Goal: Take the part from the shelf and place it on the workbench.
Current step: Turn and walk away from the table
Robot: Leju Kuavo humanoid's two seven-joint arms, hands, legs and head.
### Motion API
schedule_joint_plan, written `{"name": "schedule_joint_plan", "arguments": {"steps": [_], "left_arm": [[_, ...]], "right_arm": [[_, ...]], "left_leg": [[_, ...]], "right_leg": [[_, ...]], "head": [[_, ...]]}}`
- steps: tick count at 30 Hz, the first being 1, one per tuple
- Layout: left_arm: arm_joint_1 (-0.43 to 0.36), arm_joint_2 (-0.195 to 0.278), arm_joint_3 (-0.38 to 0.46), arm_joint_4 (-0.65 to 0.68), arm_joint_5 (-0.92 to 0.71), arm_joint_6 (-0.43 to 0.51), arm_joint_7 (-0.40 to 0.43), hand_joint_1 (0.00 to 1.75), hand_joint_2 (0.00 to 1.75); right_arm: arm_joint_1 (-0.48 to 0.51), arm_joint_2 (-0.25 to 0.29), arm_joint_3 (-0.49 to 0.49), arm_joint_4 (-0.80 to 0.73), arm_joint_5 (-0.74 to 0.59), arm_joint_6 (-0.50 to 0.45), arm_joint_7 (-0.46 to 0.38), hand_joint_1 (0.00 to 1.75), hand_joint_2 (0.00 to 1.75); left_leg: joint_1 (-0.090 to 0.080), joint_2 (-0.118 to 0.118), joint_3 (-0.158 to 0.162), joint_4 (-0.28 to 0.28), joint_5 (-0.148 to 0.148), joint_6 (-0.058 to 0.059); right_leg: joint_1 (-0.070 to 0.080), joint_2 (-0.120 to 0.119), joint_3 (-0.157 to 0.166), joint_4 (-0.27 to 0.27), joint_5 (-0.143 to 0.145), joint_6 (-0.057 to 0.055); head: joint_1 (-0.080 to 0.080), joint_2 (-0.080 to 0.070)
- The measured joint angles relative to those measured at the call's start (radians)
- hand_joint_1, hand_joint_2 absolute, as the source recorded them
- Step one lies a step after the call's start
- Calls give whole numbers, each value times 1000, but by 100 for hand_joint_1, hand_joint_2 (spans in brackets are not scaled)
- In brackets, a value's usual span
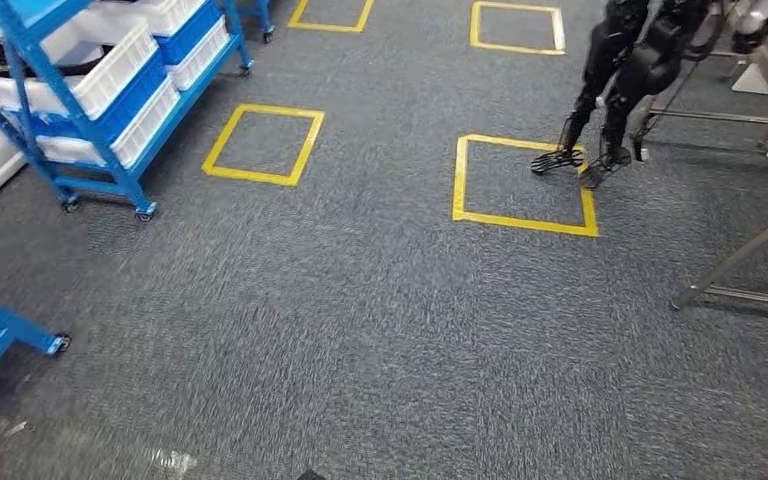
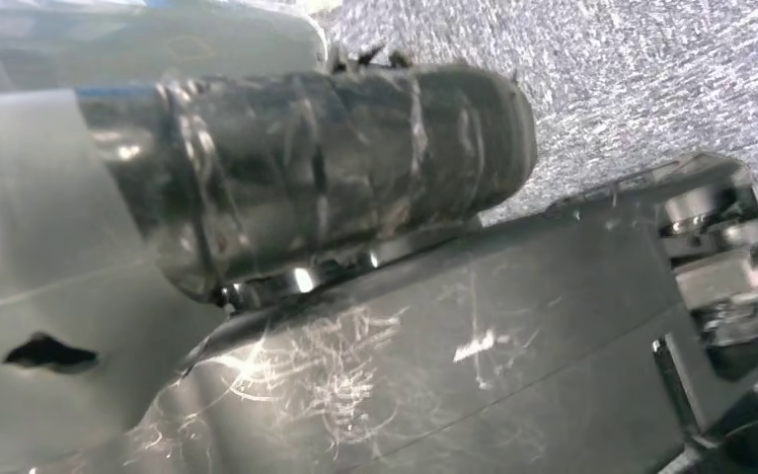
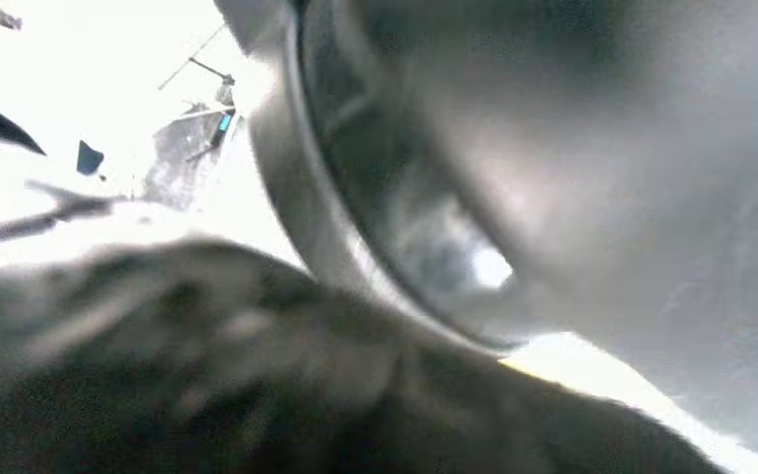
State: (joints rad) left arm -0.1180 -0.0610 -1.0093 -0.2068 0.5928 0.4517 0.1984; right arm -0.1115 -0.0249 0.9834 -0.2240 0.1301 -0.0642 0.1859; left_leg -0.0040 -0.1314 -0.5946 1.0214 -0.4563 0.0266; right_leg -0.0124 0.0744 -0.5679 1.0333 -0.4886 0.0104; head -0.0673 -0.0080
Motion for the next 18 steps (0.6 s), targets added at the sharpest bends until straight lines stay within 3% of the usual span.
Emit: {"name": "schedule_joint_plan", "arguments": {"steps": [1,2,3,4,6,8,9,10,12,14,15,17,18], "left_arm": [[-3,0,-13,0,-12,0,8,0,0],[-5,-1,-26,0,-23,0,14,0,0],[-7,-1,-38,0,-34,0,18,0,0],[-10,-1,-51,0,-45,0,21,0,0],[-18,-1,-72,0,-63,0,22,0,0],[-27,-1,-89,0,-81,-1,18,0,0],[-30,-1,-99,0,-90,-2,16,0,0],[-32,-1,-109,0,-98,-4,14,0,0],[-33,-1,-129,0,-113,-6,10,0,0],[-35,-2,-141,0,-122,-5,3,0,0],[-37,-4,-145,0,-123,-1,-4,0,0],[-39,-7,-153,0,-114,11,-25,0,0],[-39,-8,-156,0,-108,17,-37,0,0]], "right_arm": [[0,-1,-6,1,-6,6,10,0,0],[-1,-2,-13,1,-12,12,20,0,0],[-1,-3,-19,2,-19,17,30,0,0],[-1,-3,-26,2,-26,22,39,0,0],[1,-3,-42,2,-40,30,57,0,0],[6,-3,-57,3,-52,38,74,0,0],[7,-3,-63,4,-57,41,81,0,0],[8,-1,-69,4,-62,42,86,0,0],[7,6,-81,4,-69,42,93,0,0],[7,18,-90,4,-80,39,95,0,0],[6,24,-94,3,-88,34,95,0,0],[5,39,-103,2,-107,16,98,0,0],[4,45,-108,2,-118,2,103,0,0]], "left_leg": [[1,-11,-3,-3,2,-7],[1,-6,-6,-1,1,-13],[-1,14,-12,10,-7,-19],[-2,43,-27,41,-26,-26],[0,100,-83,155,-87,-36],[5,114,-137,261,-124,-44],[6,117,-140,268,-116,-46],[8,122,-122,232,-89,-48],[6,159,-48,95,-24,-44],[1,184,-1,6,4,-31],[-2,184,2,-2,2,-24],[-1,160,0,-5,4,-11],[1,150,2,-9,6,-6]], "right_leg": [[-1,-12,4,-4,3,-4],[-3,-24,9,-9,6,-10],[-6,-35,14,-14,8,-15],[-9,-48,19,-20,10,-21],[-8,-76,24,-21,8,-26],[-7,-109,28,-20,3,-28],[-7,-125,30,-20,-1,-27],[-7,-138,34,-20,-4,-25],[-6,-160,45,-20,-13,-18],[-1,-177,53,-19,-21,-8],[3,-185,55,-20,-23,-4],[3,-197,60,-21,-29,6],[0,-185,59,-13,-38,11]], "head": [[0,0],[0,0],[-3,0],[-7,0],[-14,0],[-14,0],[-14,0],[-14,0],[-15,0],[-13,0],[-12,0],[-11,0],[-9,0]]}}
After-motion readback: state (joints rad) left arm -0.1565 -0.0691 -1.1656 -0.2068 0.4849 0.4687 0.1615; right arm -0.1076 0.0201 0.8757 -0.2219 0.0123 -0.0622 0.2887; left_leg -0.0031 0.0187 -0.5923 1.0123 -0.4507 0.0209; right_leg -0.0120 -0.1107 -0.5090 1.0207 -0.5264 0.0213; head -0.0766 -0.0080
